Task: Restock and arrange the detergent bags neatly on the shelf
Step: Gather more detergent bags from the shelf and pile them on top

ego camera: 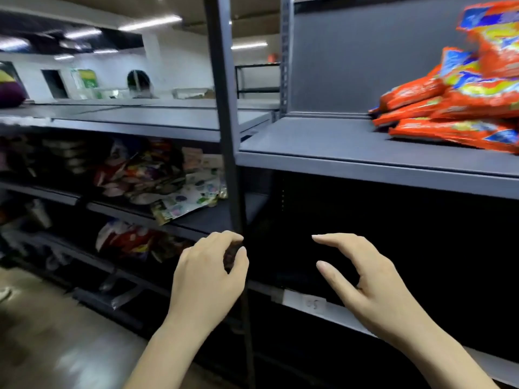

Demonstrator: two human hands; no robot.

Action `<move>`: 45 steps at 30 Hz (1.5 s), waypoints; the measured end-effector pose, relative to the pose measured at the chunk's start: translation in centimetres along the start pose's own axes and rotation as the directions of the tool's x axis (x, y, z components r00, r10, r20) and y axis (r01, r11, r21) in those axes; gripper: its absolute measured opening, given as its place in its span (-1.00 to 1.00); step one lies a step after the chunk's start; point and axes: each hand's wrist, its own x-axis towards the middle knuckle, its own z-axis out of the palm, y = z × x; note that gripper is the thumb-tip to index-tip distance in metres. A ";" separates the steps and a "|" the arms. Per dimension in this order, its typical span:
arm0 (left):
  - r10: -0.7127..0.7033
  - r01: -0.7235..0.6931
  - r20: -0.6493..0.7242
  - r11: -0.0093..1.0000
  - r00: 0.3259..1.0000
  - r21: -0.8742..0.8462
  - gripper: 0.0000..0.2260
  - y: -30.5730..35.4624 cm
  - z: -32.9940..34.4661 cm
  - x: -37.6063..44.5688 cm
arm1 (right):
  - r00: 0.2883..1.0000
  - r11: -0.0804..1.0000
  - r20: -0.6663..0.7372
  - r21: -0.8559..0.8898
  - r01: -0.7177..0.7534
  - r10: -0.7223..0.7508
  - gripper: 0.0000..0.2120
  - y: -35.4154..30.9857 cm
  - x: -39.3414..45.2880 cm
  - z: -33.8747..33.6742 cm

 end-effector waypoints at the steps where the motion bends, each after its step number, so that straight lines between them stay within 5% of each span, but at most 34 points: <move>1: -0.021 0.021 -0.003 1.000 1.000 0.010 -0.79 -1.4 -0.7 0.0 | 1.000 1.000 0.023 0.001 0.003 -0.003 -0.65 -0.7 0.6 1.2; 16: -0.298 0.303 -0.057 0.942 0.953 0.146 -0.85 -19.8 -6.4 4.0 | 0.973 0.996 0.219 0.053 0.068 -0.078 -0.61 -5.4 11.6 18.7; 34: -0.359 0.366 -0.072 0.908 0.931 0.205 -0.82 -40.9 -9.2 19.2 | 0.961 1.000 0.276 0.013 0.016 -0.019 -0.72 -7.6 30.0 36.3; 45: -0.280 0.274 0.025 0.952 0.960 0.136 -0.82 -52.0 -9.8 25.8 | 0.964 0.990 0.244 -0.109 -0.085 0.110 -0.69 -10.4 34.6 43.0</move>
